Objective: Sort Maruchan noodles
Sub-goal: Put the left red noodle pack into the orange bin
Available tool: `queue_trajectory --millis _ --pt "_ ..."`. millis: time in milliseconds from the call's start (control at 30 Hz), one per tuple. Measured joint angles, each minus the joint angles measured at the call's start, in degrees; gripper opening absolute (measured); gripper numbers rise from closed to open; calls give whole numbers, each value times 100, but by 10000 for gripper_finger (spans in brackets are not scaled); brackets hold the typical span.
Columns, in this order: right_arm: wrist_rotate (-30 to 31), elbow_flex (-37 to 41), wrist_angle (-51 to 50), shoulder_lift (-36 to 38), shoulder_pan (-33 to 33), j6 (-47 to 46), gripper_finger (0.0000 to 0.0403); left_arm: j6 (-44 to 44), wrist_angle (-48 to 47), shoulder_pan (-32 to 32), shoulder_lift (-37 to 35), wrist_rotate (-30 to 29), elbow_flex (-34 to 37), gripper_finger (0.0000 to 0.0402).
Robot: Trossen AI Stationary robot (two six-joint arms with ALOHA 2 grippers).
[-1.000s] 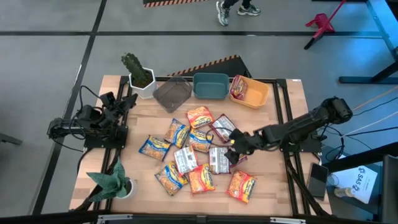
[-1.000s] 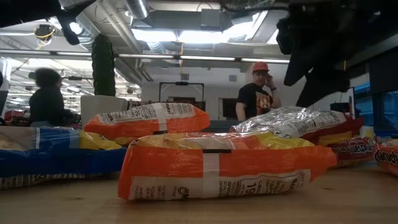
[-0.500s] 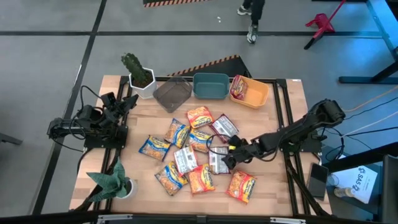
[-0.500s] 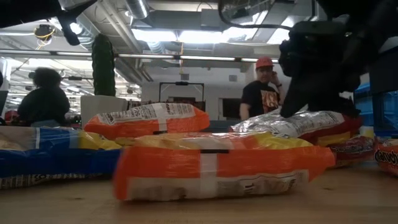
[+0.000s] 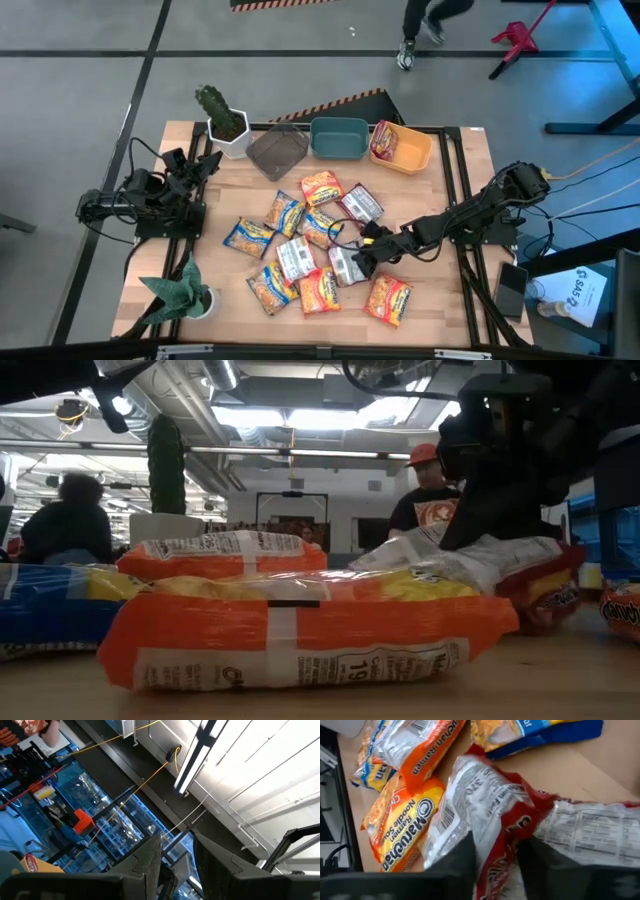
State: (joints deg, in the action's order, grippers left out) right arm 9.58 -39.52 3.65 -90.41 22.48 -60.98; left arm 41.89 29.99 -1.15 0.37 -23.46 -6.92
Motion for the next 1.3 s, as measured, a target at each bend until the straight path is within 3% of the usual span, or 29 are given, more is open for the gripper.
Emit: queue_trajectory --millis 133,400,533,733,933,1067,1167,1300 --pt "-33 12 78 -11 0 39 13 0 1 1 -1 -2 0 110" --pt "-191 -226 442 47 0 -2 5 2 1 0 -1 -2 0 110" --pt "-153 -549 -1 303 -62 -7 5 0 2 1 0 25 0 110" --pt "223 -1312 -1804 858 -546 187 3 2 48 2 -1 33 0 110" --pt "643 -2741 -5121 1270 -1570 988 2 2 48 2 2 42 0 110" --pt "1389 -3877 -7234 1259 -2341 1361 1 2 49 0 0 42 0 110" --pt "1953 -4425 -8020 1241 -2967 1483 1 1 49 1 0 42 0 110" --pt "2136 -4652 -8449 1243 -3811 1682 0 0 49 0 1 42 0 110"
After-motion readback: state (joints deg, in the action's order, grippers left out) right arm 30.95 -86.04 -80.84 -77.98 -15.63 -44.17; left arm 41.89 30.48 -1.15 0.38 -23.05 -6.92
